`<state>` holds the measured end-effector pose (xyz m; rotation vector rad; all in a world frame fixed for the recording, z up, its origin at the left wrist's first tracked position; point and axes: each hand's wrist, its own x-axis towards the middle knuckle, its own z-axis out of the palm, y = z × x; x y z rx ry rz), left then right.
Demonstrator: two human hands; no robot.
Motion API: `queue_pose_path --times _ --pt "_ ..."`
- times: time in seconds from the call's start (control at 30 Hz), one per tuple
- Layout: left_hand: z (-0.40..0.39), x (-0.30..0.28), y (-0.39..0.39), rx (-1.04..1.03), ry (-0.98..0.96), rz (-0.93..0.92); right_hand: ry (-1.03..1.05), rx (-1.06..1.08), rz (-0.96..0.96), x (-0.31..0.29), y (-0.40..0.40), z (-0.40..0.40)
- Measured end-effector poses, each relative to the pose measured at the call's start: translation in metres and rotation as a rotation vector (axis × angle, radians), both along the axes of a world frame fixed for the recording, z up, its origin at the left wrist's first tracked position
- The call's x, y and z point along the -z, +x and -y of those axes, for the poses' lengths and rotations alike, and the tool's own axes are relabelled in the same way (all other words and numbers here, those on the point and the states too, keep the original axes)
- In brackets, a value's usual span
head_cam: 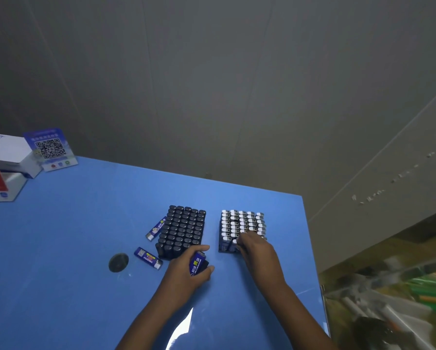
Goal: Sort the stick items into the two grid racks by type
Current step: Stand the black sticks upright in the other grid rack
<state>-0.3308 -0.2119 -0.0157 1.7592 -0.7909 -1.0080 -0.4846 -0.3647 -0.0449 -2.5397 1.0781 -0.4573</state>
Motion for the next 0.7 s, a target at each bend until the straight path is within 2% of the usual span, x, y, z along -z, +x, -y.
queue_pose_path --times 0.13,0.27,0.5,0.7 --pt "-0.001 -0.004 -0.003 0.011 -0.013 -0.011 -0.025 -0.013 -0.080 0.003 -0.003 0.005" --pt "-0.001 -0.008 -0.007 0.009 -0.031 -0.025 0.092 -0.059 -0.055 -0.005 -0.012 0.010" --pt "0.001 -0.015 -0.022 0.025 -0.052 0.013 0.429 0.070 0.288 -0.041 -0.025 -0.006" --pt "0.010 -0.014 -0.044 0.071 -0.020 0.087 0.651 -0.003 0.380 -0.073 -0.040 -0.024"
